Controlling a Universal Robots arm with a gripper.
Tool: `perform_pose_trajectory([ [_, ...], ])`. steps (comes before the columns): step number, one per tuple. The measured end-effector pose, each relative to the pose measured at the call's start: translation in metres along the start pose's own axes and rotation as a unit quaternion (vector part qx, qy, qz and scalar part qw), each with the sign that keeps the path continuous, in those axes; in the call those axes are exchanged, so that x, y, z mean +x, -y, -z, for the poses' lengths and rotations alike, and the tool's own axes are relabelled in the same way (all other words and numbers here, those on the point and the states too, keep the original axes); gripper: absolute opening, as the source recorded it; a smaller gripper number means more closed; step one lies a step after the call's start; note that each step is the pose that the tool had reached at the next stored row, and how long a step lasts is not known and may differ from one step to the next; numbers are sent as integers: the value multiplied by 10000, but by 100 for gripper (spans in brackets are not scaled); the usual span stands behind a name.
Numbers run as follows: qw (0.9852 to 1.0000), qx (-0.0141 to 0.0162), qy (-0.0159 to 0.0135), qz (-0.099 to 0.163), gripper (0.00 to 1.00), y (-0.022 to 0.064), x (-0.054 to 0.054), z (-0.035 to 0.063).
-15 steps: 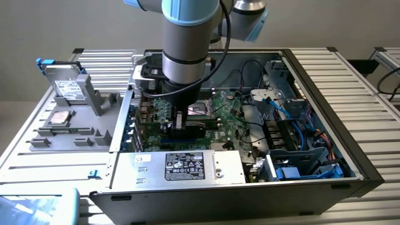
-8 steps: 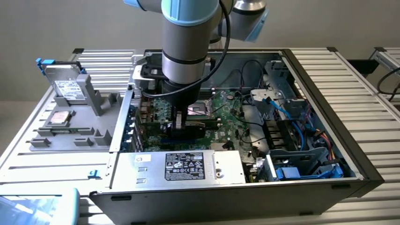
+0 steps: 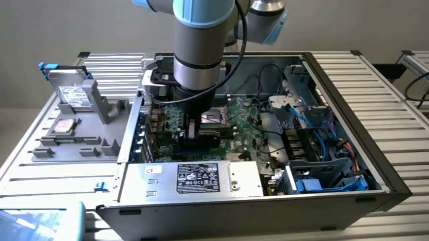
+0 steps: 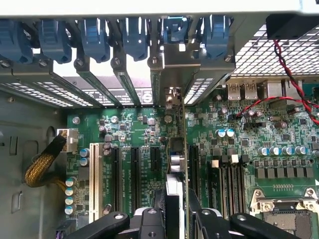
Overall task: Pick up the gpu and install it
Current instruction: 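Insert the gpu into the slot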
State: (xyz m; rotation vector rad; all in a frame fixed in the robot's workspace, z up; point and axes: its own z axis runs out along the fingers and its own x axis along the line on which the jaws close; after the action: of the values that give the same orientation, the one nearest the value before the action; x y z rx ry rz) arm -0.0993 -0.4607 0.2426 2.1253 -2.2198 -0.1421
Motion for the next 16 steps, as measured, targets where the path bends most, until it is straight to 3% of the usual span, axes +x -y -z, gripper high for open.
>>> perform_pose_trajectory([
  [16, 10000, -3, -9, 76, 28, 8, 9, 2],
])
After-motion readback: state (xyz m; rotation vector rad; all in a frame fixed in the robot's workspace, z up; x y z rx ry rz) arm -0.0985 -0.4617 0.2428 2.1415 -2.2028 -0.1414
